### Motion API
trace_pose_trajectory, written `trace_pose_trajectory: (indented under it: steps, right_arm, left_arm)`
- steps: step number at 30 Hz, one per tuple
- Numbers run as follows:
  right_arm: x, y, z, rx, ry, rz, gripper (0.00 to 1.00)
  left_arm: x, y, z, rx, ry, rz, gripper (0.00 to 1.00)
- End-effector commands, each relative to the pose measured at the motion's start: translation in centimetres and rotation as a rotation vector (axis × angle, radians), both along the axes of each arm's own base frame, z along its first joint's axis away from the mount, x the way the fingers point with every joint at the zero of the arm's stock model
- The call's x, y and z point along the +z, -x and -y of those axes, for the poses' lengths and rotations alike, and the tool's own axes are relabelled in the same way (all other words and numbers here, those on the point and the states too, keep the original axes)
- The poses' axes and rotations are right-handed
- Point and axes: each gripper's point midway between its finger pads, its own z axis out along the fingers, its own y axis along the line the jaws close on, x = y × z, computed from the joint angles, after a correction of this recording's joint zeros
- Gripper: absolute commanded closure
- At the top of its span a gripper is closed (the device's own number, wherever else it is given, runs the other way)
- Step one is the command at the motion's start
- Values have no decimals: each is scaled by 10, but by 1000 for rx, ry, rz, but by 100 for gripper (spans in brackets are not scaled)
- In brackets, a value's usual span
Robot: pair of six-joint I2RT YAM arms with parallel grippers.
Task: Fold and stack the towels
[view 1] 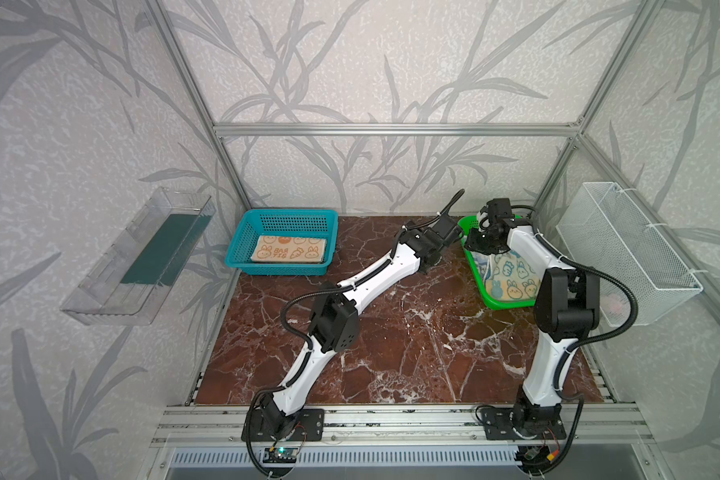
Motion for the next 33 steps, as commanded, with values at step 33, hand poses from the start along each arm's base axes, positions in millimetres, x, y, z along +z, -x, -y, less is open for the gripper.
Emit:
trace_pose_trajectory:
  steps: [33]
  right_arm:
    - [278,145,-158,349,-131,420,100]
  left_arm:
    - [82,108,-145,309,456,14,1]
